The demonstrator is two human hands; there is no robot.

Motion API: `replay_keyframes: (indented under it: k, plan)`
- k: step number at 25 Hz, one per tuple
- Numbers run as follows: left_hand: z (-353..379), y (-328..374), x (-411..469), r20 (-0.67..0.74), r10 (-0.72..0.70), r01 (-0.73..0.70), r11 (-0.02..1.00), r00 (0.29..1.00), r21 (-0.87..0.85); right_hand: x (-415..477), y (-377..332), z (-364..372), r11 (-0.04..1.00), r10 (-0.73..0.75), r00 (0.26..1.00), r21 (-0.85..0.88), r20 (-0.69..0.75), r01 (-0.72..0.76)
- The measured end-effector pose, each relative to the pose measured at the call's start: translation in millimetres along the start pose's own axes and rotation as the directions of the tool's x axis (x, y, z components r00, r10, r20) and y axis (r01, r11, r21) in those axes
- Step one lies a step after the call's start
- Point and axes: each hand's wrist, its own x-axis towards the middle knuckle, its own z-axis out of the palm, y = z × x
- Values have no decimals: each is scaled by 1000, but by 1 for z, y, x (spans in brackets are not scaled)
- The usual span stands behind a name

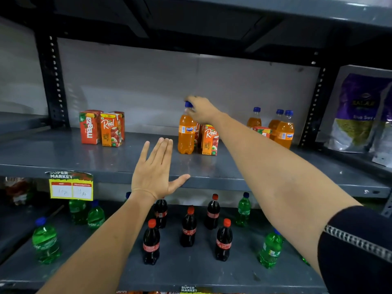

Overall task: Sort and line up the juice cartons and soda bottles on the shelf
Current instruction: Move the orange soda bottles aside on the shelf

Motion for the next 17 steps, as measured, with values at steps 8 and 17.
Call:
replay_keyframes:
  k: [8, 17]
  plan:
    - [-5, 1, -3, -2, -10, 10, 999, 1000, -42, -31, 14, -37, 997, 4, 996, 77, -86, 2]
    - [-20, 147, 27, -30, 96, -99, 984, 995, -148, -75, 116, -94, 995, 98, 985, -11, -144, -101]
